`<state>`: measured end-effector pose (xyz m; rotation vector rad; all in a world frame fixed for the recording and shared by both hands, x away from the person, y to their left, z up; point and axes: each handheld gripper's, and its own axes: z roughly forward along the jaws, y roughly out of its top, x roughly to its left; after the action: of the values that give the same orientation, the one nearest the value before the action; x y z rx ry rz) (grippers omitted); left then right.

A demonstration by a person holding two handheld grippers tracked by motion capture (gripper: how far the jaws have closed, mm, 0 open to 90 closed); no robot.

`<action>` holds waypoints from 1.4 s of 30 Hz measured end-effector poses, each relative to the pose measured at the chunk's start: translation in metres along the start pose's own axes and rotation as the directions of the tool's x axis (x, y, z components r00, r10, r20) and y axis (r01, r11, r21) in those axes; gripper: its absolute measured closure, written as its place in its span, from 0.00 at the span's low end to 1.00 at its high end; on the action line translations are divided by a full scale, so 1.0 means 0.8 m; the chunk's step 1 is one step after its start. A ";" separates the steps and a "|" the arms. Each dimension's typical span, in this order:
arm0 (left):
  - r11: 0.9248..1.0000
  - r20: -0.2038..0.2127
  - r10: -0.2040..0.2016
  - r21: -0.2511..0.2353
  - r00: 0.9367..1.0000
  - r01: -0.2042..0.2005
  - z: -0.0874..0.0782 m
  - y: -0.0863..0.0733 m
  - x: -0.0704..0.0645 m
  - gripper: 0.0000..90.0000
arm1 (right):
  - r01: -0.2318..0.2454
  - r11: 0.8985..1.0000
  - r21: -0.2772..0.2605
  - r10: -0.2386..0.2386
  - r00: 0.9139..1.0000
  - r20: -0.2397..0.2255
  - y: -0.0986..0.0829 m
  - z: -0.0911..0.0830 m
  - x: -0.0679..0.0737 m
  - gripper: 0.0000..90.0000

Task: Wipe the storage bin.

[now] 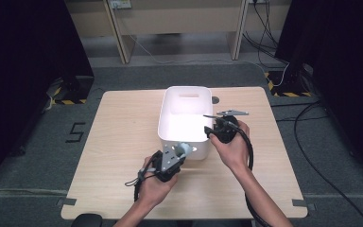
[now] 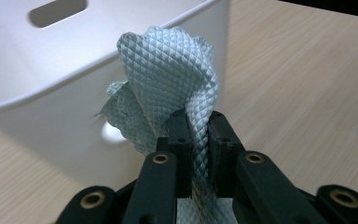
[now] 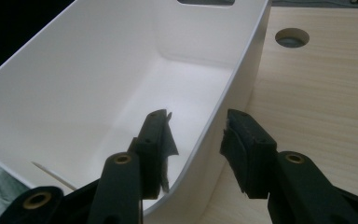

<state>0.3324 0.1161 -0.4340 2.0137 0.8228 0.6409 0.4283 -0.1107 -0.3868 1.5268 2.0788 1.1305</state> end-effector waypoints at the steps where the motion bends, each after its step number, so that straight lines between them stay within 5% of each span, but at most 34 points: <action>1: 1.000 -0.014 0.004 -0.007 1.000 -0.005 -0.005 -0.003 0.006 0.91 | -0.005 1.000 0.004 0.005 1.000 -0.001 0.000 0.000 0.000 0.67; 9: 0.998 -0.084 -0.060 -0.006 0.995 0.060 -0.041 -0.032 0.041 0.91 | -0.001 1.000 0.019 0.001 1.000 0.002 0.002 0.004 -0.001 0.71; 17: 0.994 -0.166 -0.107 -0.023 0.980 0.105 -0.067 -0.043 0.075 0.91 | -0.003 0.999 0.040 0.003 1.000 0.009 0.003 0.006 0.000 0.77; 25: 0.992 -0.189 -0.129 -0.031 0.973 0.125 -0.065 -0.040 0.092 0.91 | 0.007 0.998 0.058 -0.008 1.000 0.022 0.006 0.006 0.003 0.80; 31: 0.990 -0.222 -0.143 -0.040 0.965 0.138 -0.066 -0.036 0.110 0.91 | 0.052 0.996 0.070 -0.054 0.998 0.032 0.008 0.002 -0.003 0.93; 35: 0.988 -0.250 -0.155 -0.043 0.956 0.148 -0.067 -0.034 0.128 0.91 | 0.160 0.982 0.099 -0.160 0.987 -0.009 0.006 -0.007 -0.012 0.98; 37: 0.987 -0.267 -0.159 -0.039 0.951 0.154 -0.066 -0.033 0.138 0.91 | 0.196 0.974 0.113 -0.189 0.979 -0.069 0.005 -0.013 -0.020 0.97; 42: 0.986 -0.295 -0.165 -0.024 0.941 0.166 -0.052 -0.032 0.163 0.91 | 0.183 0.982 0.052 -0.178 0.981 -0.083 0.002 -0.037 -0.030 0.88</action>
<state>0.3812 0.2453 -0.4169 1.8488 1.1575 0.8570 0.4190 -0.1445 -0.3713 1.3065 2.2692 1.0859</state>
